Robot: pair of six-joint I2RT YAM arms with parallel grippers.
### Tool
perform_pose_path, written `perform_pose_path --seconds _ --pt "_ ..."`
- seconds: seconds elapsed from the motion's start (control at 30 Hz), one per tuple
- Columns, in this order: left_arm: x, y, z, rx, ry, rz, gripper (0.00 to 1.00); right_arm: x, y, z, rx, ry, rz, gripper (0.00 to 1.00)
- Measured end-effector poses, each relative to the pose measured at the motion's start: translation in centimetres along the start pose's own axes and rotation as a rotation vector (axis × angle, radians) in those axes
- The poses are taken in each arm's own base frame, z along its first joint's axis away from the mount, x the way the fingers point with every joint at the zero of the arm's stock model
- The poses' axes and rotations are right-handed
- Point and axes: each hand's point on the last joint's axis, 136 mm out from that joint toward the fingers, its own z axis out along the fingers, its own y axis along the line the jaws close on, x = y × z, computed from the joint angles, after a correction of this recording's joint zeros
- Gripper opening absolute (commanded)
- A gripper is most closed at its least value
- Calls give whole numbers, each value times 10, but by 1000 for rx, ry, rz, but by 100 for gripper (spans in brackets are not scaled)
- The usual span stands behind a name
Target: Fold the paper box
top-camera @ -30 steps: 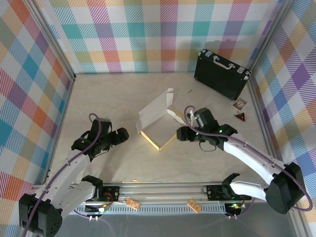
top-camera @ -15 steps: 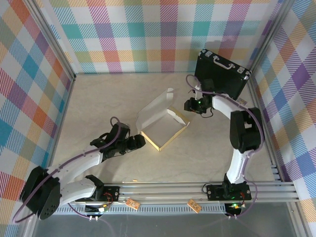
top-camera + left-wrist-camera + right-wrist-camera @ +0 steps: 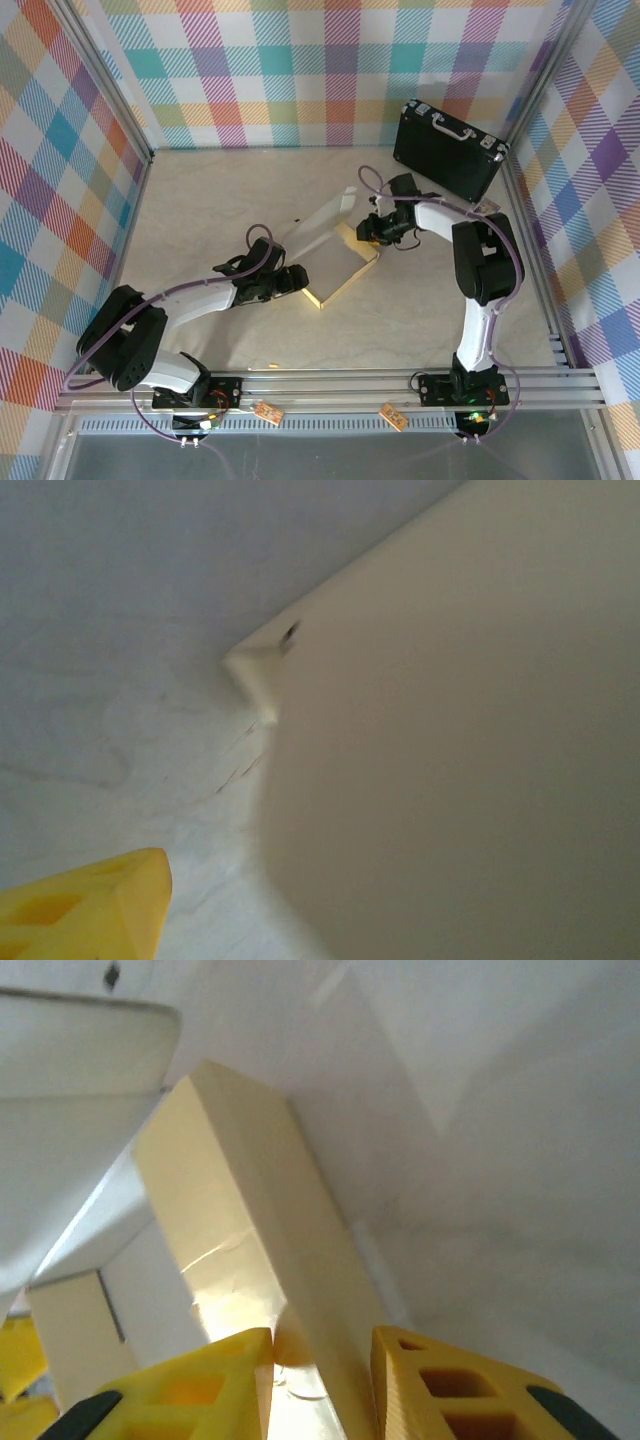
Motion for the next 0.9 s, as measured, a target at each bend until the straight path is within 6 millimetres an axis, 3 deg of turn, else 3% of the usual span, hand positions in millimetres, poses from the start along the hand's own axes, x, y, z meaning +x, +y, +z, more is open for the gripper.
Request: perform_pose_path --seconds 0.23,0.4,0.57,0.73,0.9 --pt "-3 3 3 -26 -10 27 73 28 19 -3 0 28 -54 31" --pt "-3 6 5 -46 -4 48 72 28 17 1 71 13 -110 36" --pt "-3 8 6 -61 2 53 70 27 12 7 138 -25 -168 35" --pt "-3 11 4 -73 3 73 88 25 5 8 186 -45 -203 32" --pt "-21 7 -17 -39 -55 61 91 23 1 8 228 -55 -228 21"
